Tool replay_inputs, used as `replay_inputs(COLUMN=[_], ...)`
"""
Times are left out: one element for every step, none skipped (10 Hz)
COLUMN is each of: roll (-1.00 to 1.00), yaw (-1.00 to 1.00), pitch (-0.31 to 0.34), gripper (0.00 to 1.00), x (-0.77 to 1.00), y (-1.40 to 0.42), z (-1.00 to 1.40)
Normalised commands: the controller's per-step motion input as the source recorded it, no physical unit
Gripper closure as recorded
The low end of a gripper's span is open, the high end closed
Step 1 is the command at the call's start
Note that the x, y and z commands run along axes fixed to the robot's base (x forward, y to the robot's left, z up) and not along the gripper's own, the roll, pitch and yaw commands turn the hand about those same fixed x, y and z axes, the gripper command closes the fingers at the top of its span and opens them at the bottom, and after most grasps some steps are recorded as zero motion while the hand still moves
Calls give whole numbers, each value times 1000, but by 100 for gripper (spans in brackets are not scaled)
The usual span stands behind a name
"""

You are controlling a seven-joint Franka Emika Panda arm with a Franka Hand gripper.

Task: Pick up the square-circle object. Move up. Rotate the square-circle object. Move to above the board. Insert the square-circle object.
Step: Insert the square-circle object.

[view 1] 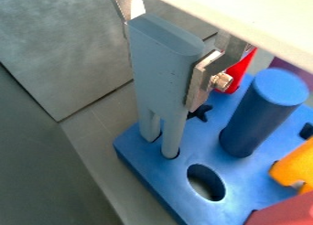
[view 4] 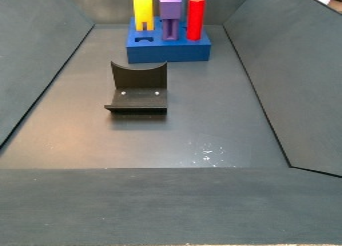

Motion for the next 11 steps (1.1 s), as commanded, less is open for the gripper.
replay_inputs(roll=[0, -1, 0, 29, 96, 140, 51, 13, 0, 11, 0], yaw=[-123, -94, -120, -149, -146, -149, -114, -103, 0, 6, 0], pitch=[0, 0, 0, 0, 0, 0, -64, -60, -36, 0, 0], gripper=[100, 100, 100, 100, 100, 100, 100, 100, 100, 100, 100], x=[0, 11, 166, 191, 191, 143, 26, 0, 0, 0, 0], y=[0, 0, 0, -74, -140, -197, -157, -97, -23, 0, 0], z=[-289, -366, -546, -646, -703, -637, -477, -206, -54, 0, 0])
